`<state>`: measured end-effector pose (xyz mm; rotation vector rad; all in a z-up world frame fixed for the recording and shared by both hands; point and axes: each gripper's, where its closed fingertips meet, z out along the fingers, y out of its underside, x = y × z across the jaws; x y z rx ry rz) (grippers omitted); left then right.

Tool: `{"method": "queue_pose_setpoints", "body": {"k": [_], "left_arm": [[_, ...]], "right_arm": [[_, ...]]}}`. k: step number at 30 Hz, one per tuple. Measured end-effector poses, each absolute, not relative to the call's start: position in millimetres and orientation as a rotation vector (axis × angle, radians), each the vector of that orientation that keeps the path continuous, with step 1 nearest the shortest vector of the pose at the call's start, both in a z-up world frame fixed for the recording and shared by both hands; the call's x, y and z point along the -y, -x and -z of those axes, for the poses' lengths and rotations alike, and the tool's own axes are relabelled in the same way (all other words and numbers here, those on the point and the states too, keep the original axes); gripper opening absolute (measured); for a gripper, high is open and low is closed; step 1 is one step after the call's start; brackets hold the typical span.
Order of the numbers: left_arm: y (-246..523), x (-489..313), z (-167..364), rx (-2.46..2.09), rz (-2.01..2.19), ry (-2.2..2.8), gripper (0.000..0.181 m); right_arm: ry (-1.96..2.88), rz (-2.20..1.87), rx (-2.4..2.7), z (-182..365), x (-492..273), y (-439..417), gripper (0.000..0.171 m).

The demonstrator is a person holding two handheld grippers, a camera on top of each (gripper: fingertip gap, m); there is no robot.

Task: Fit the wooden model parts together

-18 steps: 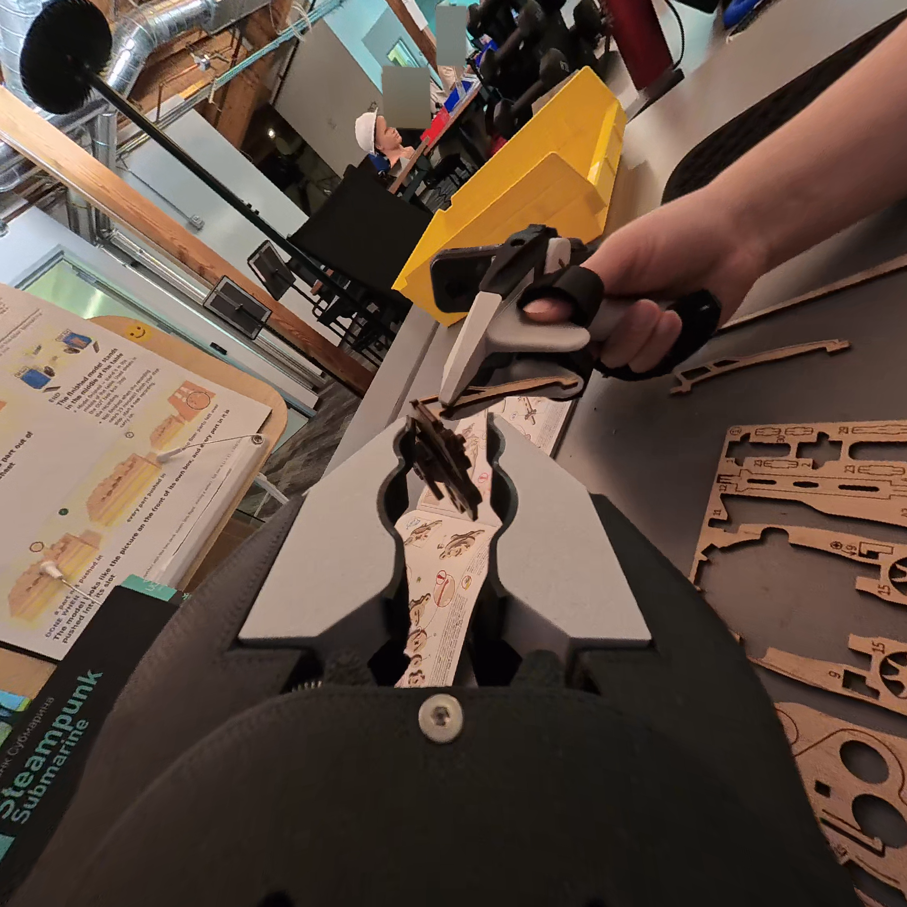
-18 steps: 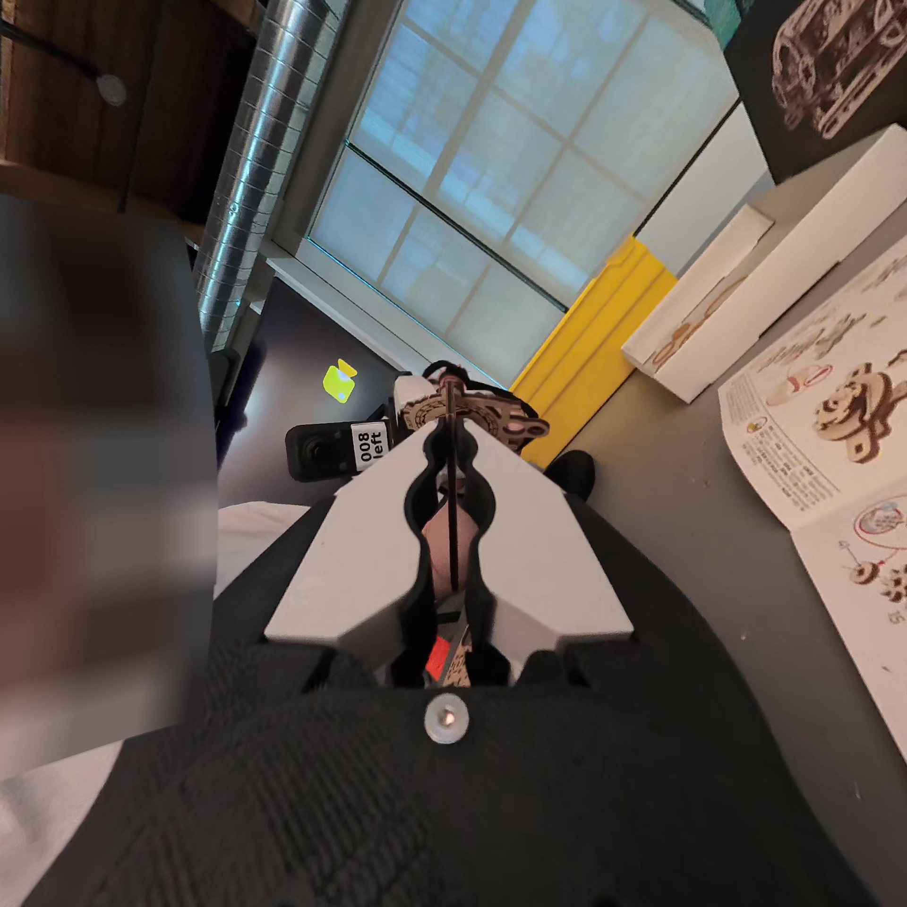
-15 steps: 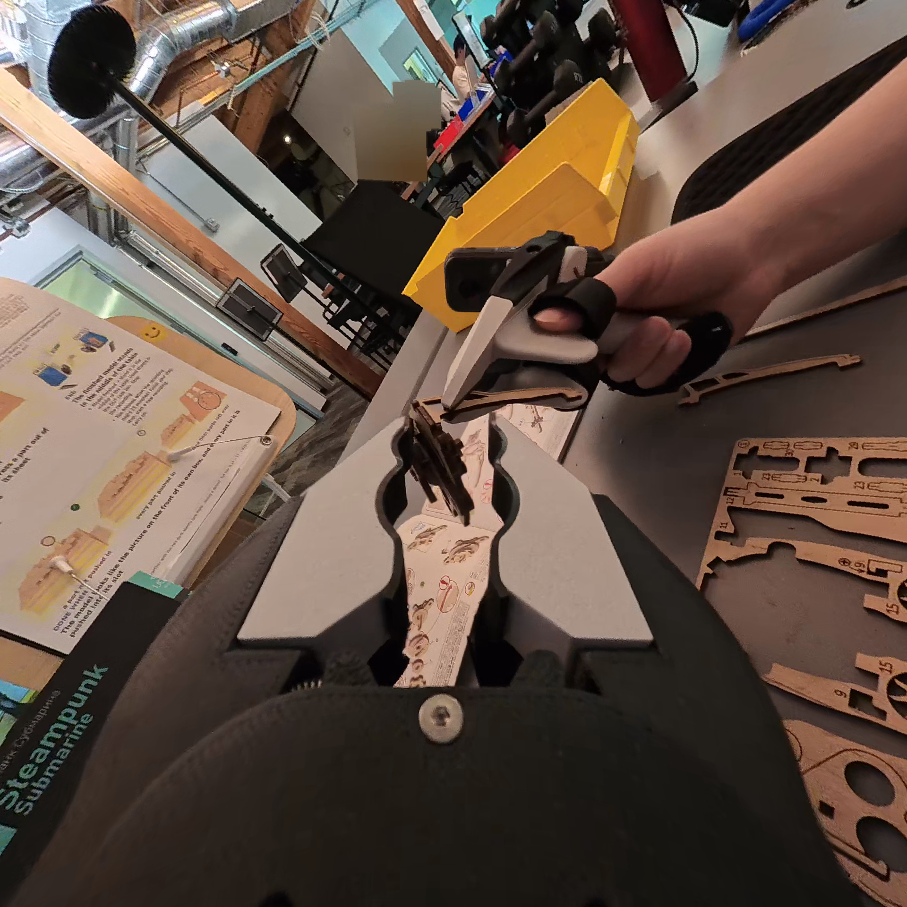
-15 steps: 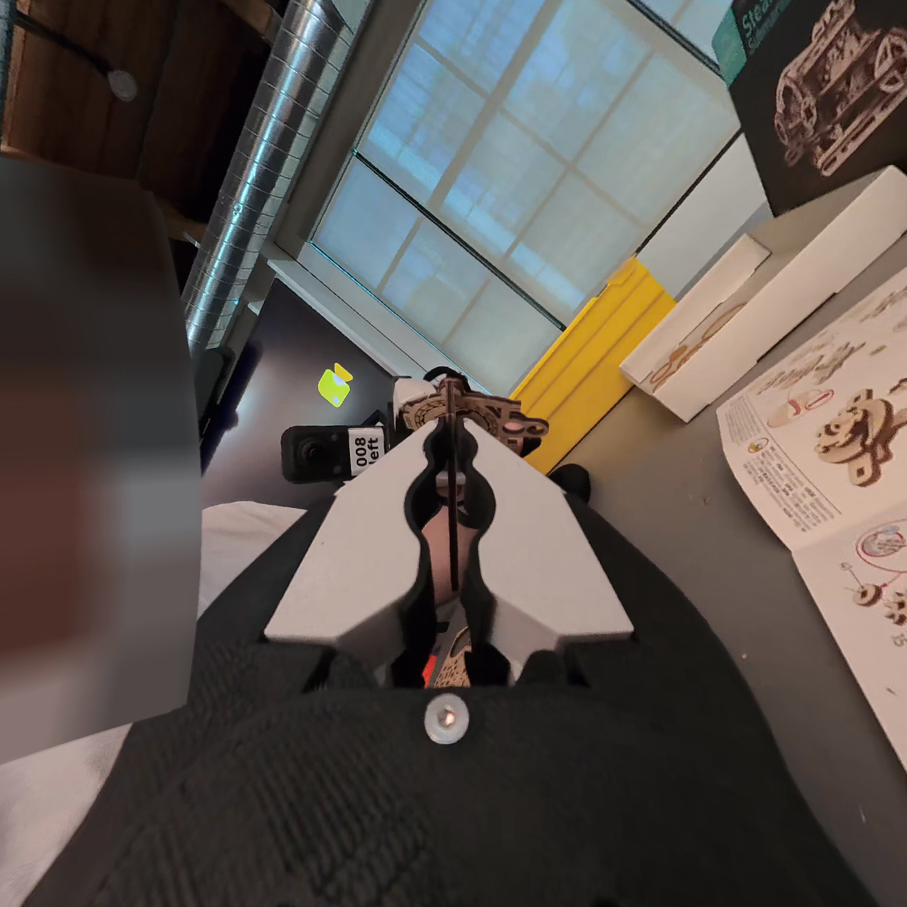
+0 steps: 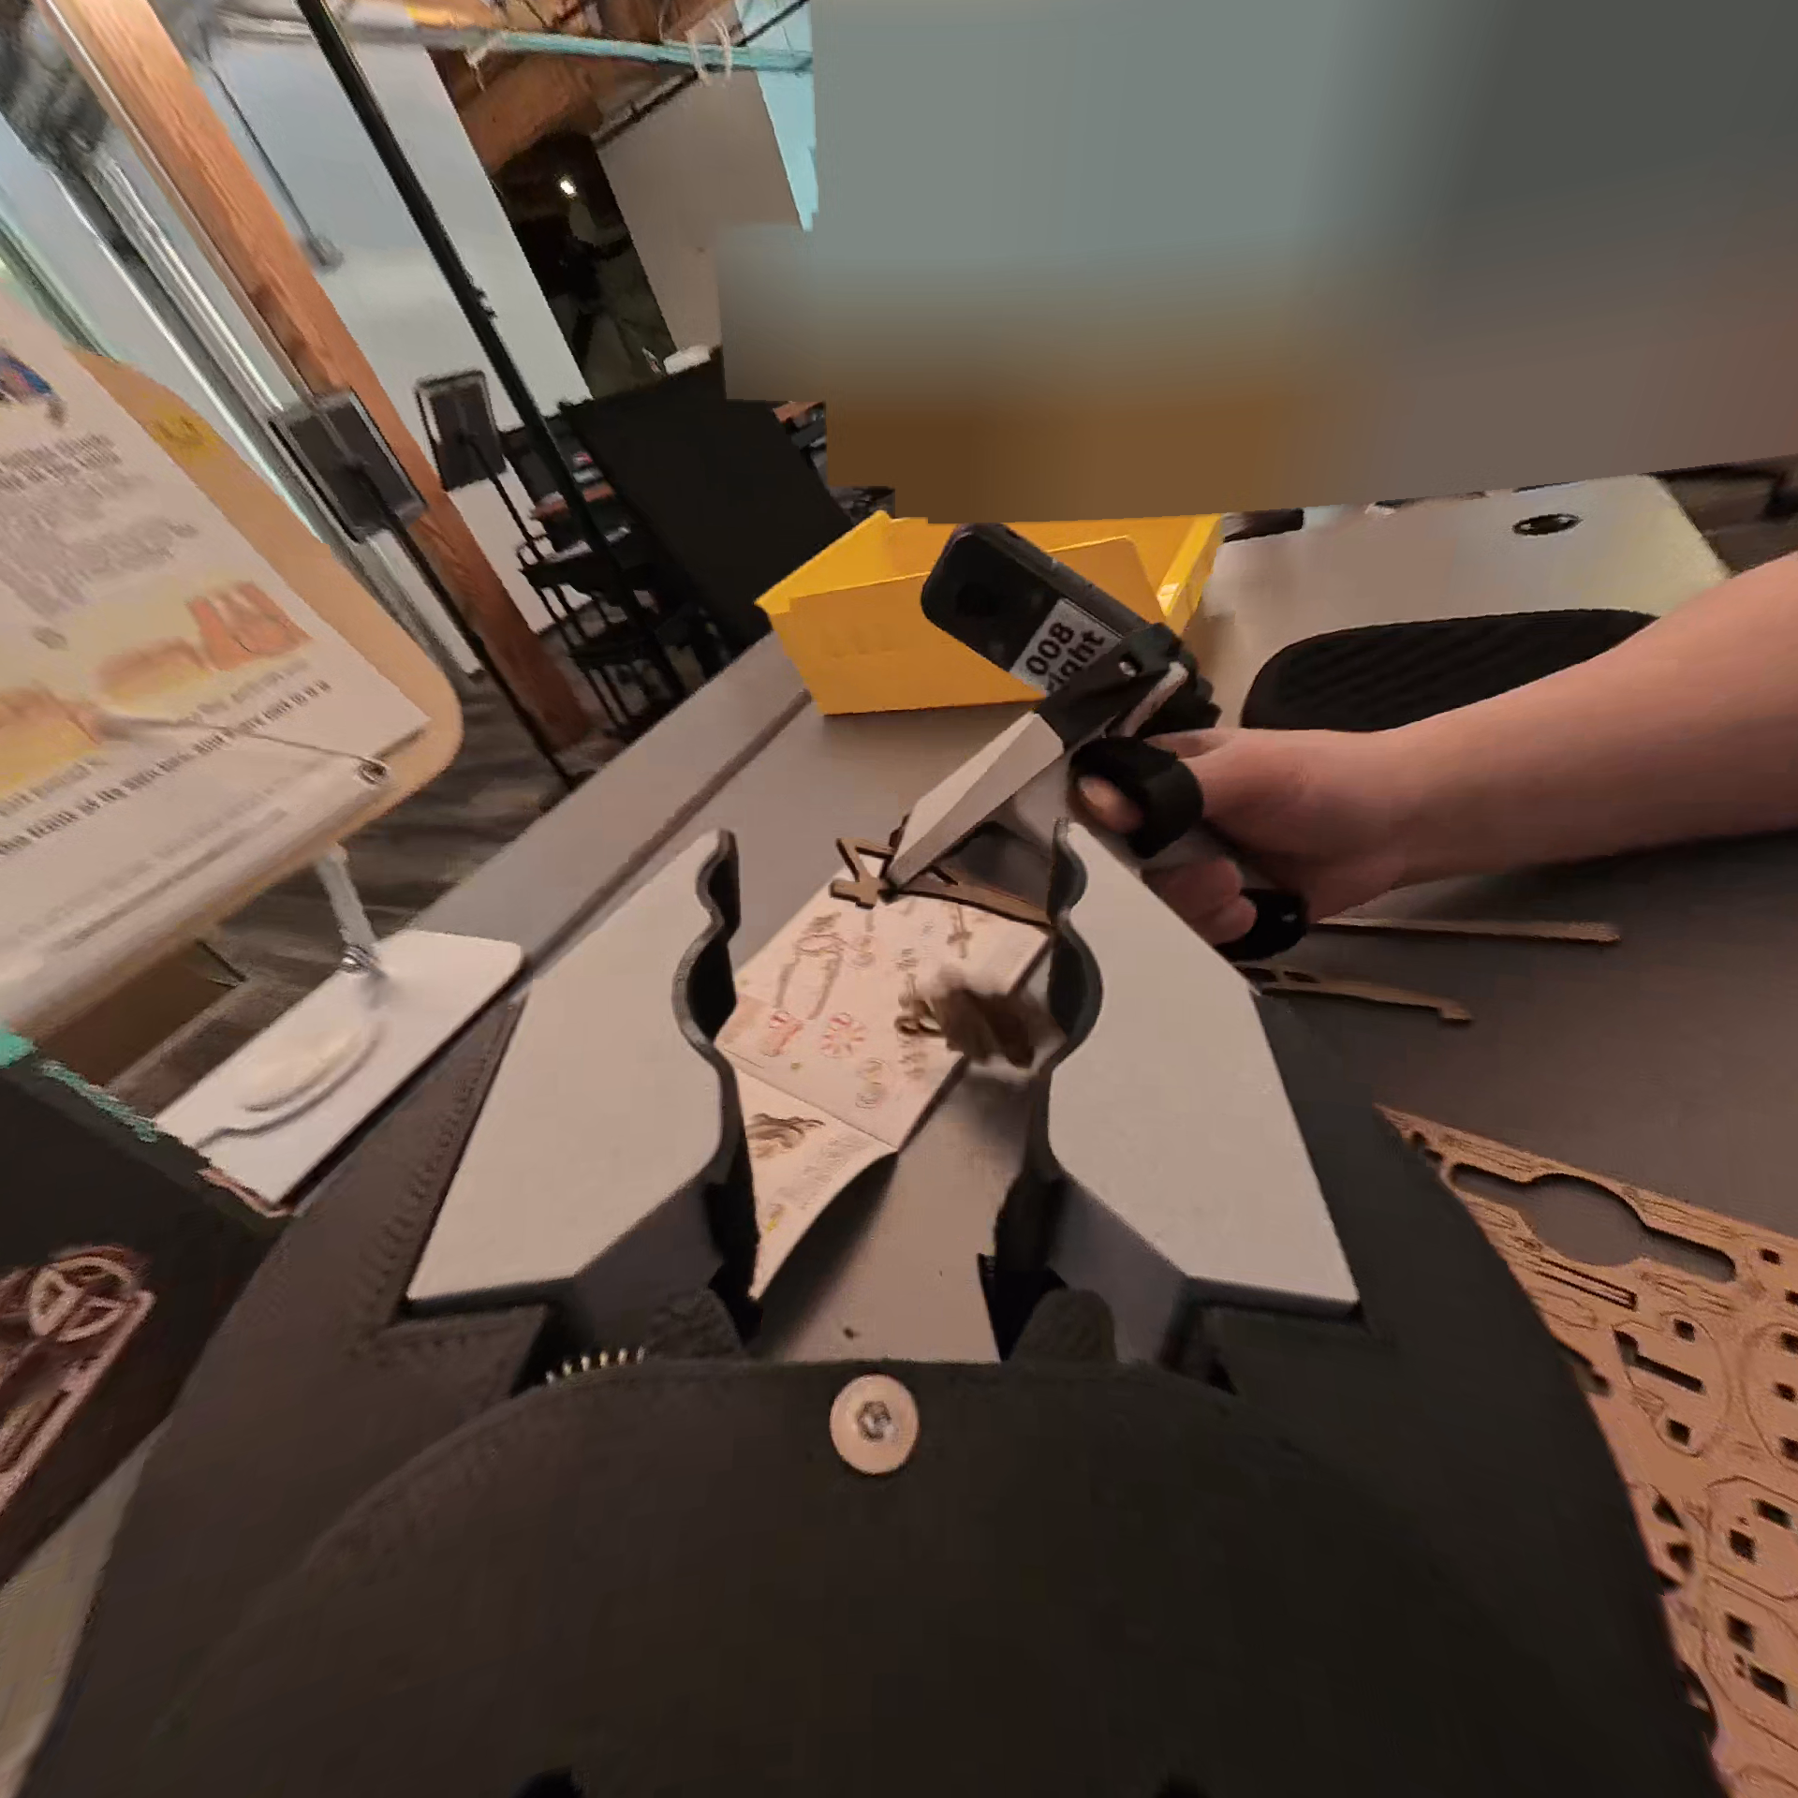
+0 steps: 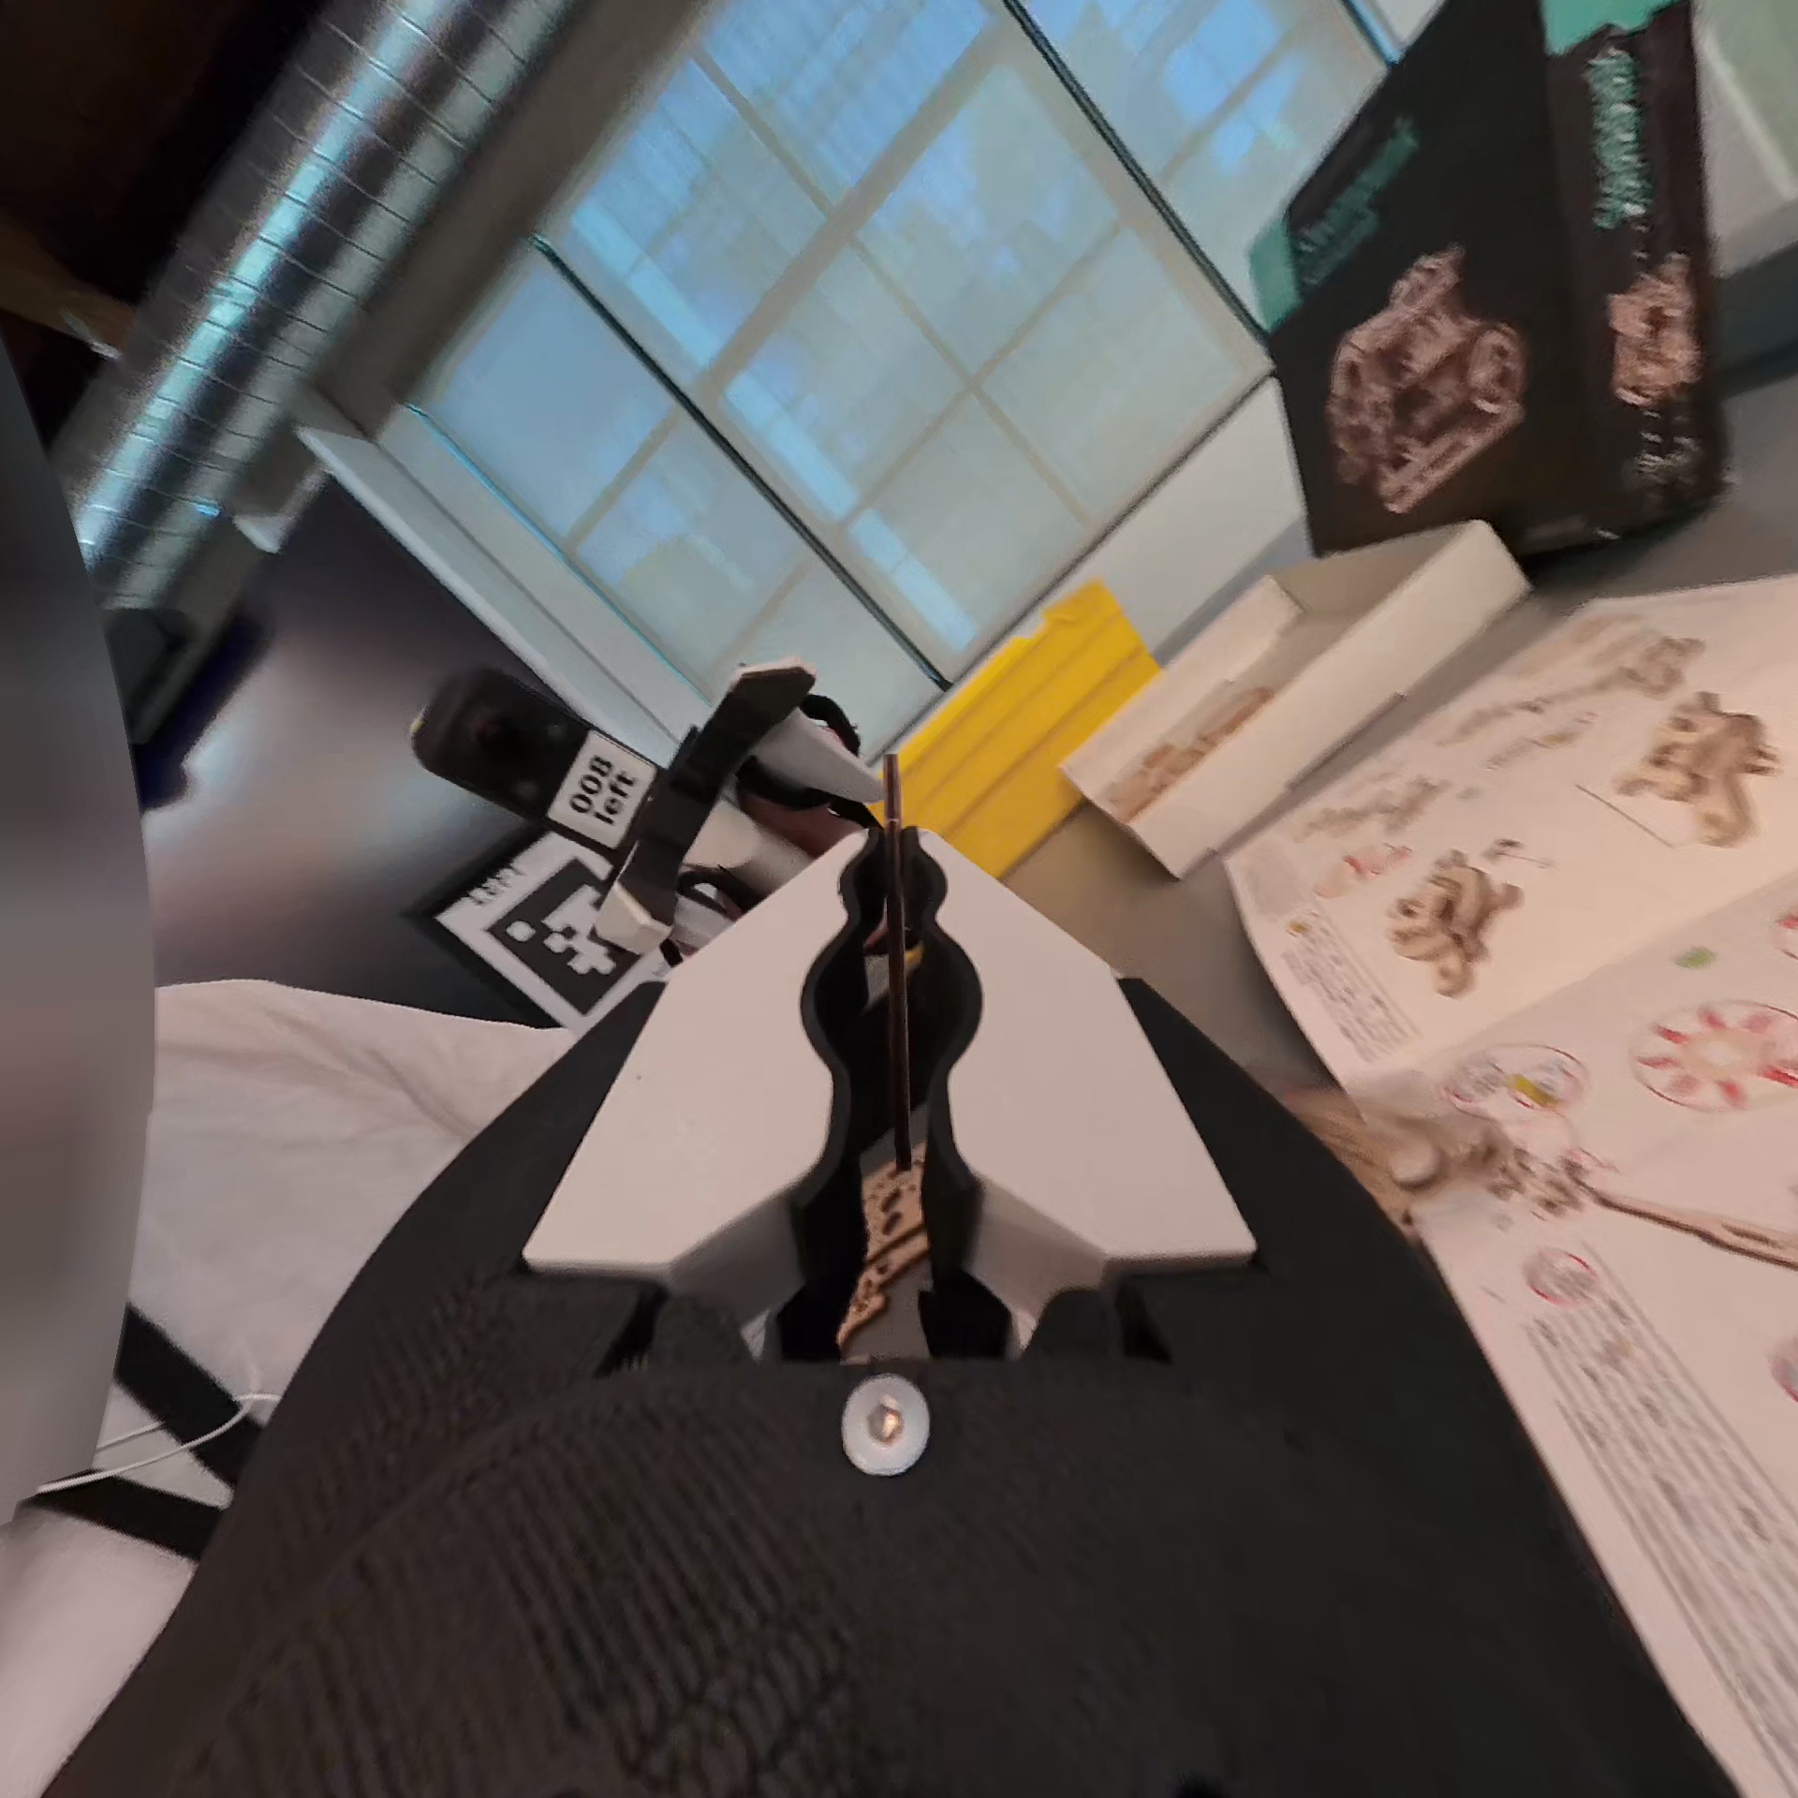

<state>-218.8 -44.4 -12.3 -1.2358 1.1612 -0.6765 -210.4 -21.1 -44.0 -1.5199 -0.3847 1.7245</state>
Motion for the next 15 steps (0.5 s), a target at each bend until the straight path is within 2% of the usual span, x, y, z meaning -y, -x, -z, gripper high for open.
{"method": "queue_pose_setpoints", "body": {"k": [3,7,12,15], "left_arm": [[224.0,35.6,29.6,-1.237,0.629,1.281,0.051],[230.6,21.0,63.9,-1.294,0.720,1.495,0.050],[232.2,16.4,65.3,-1.203,0.922,1.586,0.047],[231.0,16.5,72.9,-1.207,0.948,1.637,0.047]], "right_arm": [[1.569,-1.652,0.361,46.4,11.6,199.0,0.000],[1.715,-1.502,0.425,45.7,4.9,177.3,0.000],[1.782,-1.129,0.485,18.3,-3.1,114.3,0.001],[1.797,-1.060,0.408,13.2,-8.9,76.2,0.001]]}}
